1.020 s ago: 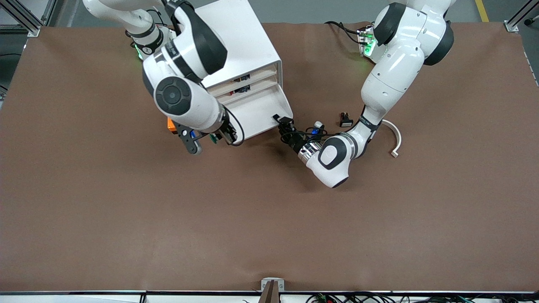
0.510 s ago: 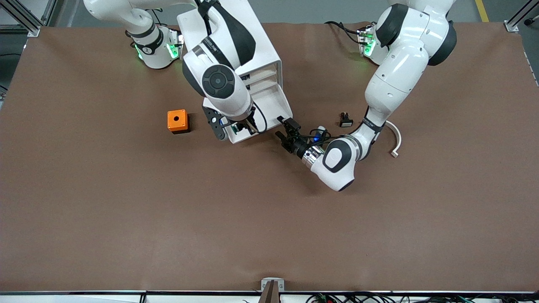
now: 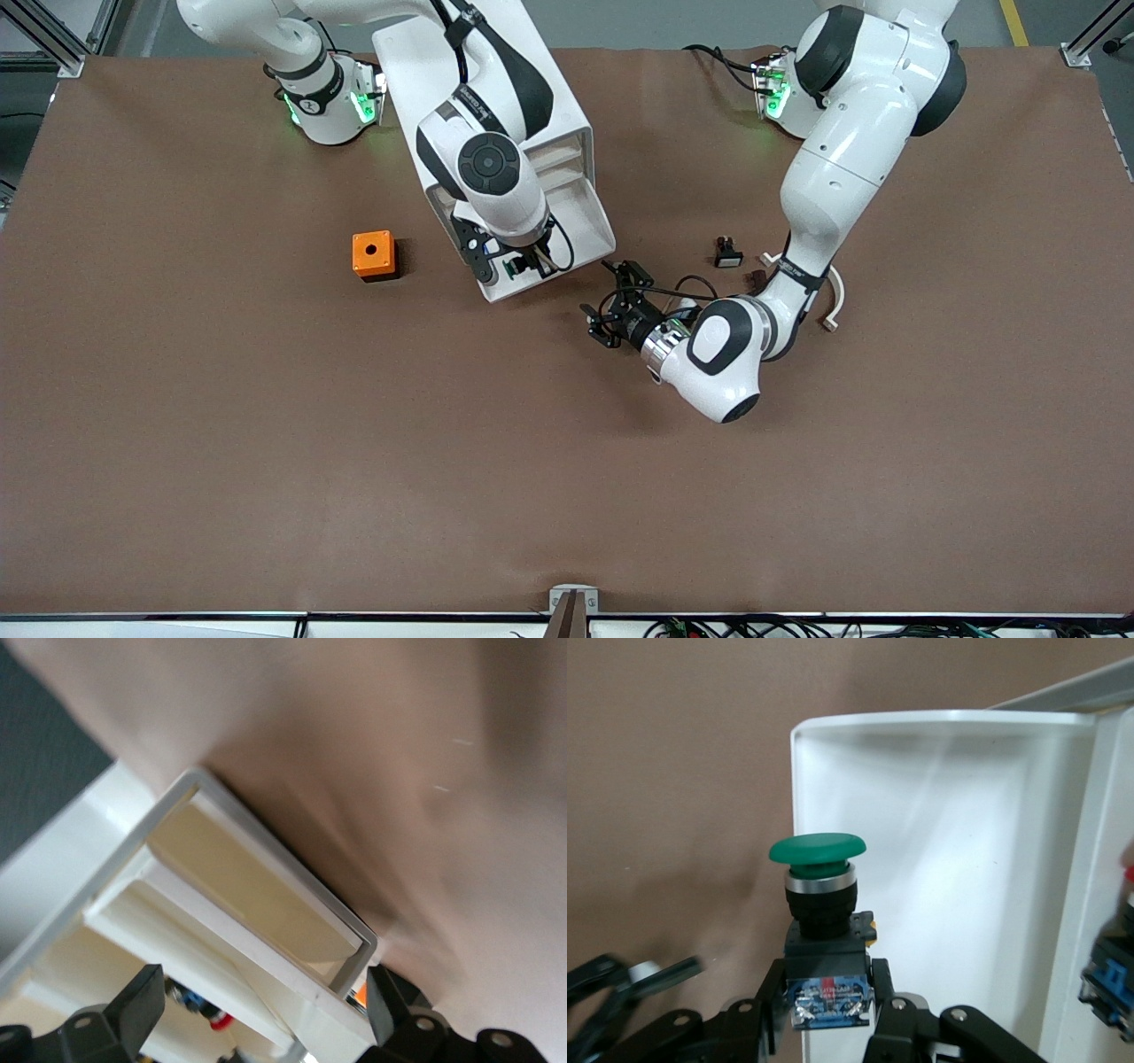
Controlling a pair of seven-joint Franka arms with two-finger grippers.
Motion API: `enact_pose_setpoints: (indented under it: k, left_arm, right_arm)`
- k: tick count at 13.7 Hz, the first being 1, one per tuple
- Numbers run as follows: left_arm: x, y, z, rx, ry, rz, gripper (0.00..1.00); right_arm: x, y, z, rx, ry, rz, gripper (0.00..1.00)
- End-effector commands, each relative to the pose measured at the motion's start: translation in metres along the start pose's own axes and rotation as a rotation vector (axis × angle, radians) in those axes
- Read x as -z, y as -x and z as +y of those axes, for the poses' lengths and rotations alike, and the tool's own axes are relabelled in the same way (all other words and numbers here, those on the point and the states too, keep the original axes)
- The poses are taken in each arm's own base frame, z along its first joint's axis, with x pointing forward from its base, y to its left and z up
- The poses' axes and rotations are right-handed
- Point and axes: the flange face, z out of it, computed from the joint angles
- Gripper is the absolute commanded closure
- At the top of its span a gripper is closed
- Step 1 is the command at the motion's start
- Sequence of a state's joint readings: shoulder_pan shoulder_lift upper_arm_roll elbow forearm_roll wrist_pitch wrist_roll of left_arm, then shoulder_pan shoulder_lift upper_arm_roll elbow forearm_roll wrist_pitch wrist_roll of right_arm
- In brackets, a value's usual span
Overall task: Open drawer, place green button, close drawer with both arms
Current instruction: 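Lower the green button into the open drawer and open the right gripper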
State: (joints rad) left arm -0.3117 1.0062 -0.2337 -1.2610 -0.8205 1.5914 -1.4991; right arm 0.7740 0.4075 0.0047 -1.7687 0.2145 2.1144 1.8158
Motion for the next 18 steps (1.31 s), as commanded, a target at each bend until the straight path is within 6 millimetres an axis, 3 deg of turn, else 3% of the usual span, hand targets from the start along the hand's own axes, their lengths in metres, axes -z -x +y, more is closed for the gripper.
enact_pose_setpoints:
  k: [1,5,8,13,14,17,18]
  left_arm:
    - [0.023,0.020,-0.010,-0.202,0.035,0.096,0.00]
    - [0.046,0.035,-0.017,-0.406,0.094,0.282,0.00]
    - [0.062,0.058,-0.019,-0.487,0.187,0.435,0.00]
    - [0.049,0.088,-0.015,-0.594,0.252,0.668,0.00]
    - [0.044,0.091,-0.015,-0.608,0.247,0.695,0.00]
    - [0.036,0.101,-0.015,-0.641,0.254,0.753,0.00]
    - [0.034,0.103,-0.015,-0.649,0.255,0.768,0.00]
  right_arm:
    - [-0.002,0.001,0.011,-0.028,-0.032,0.011,1.00]
    - [-0.013,0.012,0.013,-0.035,-0.057,0.007,1.00]
    - [-0.030,0.014,0.019,-0.037,-0.077,0.008,1.00]
    - [-0.036,0.019,0.022,-0.035,-0.075,0.010,1.00]
    - [-0.036,0.019,0.022,-0.041,-0.075,0.010,0.96]
    - [-0.036,0.020,0.021,-0.046,-0.073,0.010,0.43]
    - [-0.035,0.018,0.020,-0.046,-0.072,0.011,0.16]
